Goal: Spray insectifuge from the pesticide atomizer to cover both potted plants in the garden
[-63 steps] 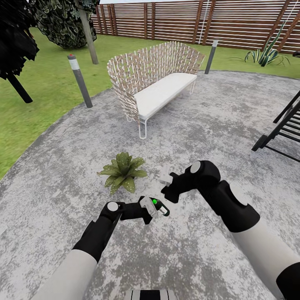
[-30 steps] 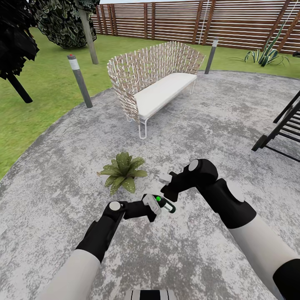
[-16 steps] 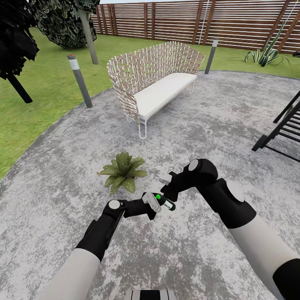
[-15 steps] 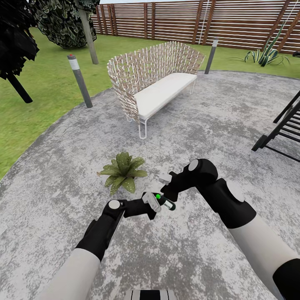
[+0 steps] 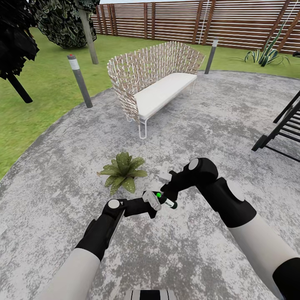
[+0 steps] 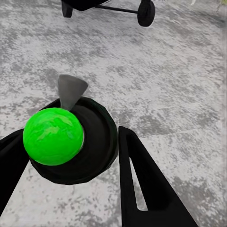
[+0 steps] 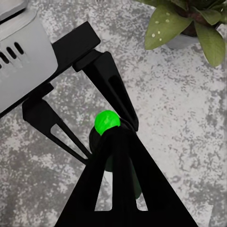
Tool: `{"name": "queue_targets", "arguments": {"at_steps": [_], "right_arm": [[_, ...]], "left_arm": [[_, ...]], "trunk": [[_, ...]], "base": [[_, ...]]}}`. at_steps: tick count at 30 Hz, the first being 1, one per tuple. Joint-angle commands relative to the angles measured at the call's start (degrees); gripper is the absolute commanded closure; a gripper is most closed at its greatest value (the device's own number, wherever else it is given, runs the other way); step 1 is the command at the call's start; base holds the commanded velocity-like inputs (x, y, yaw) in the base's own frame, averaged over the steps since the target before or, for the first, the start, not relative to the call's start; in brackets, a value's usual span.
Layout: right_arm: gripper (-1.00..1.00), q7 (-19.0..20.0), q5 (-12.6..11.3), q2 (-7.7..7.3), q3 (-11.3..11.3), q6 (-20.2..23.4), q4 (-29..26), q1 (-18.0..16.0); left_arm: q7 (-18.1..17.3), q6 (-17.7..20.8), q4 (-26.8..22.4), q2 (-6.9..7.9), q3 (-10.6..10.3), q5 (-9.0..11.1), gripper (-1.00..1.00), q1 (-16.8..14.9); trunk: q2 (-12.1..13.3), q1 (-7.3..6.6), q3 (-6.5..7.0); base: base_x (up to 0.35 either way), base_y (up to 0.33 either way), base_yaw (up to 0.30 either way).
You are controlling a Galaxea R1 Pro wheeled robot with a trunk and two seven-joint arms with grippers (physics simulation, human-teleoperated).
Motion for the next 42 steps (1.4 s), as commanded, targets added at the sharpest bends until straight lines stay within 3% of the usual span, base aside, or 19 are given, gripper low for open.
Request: {"name": "queue_targets", "arguments": {"at_steps": [1, 31, 42], "right_arm": [[1.0, 0.5, 0.54, -0.02, 0.08, 0.4, -0.09, -0.07], [1.0, 0.5, 0.54, 0.01, 0.08, 0.41, -0.3, -0.34], [1.0, 0.55, 0.45, -0.02, 0.06, 0.48, -0.24, -1.14]], "left_arm": [[-0.29, 0.6, -0.11, -0.03, 0.05, -0.08, 1.0, -0.02], [-0.38, 0.78, -1.17, -0.03, 0.0, 0.05, 1.0, -0.02], [-0.72, 0.86, -1.51, -0.03, 0.02, 1.87, 1.0, -0.02]], "trunk": [[-0.02, -0.01, -0.04], [-0.02, -0.01, -0.04], [-0.02, -0.01, -0.04]], "base": [[0.0, 0.0, 0.0], [0.0, 0.0, 0.0], [0.0, 0.0, 0.0]]}}
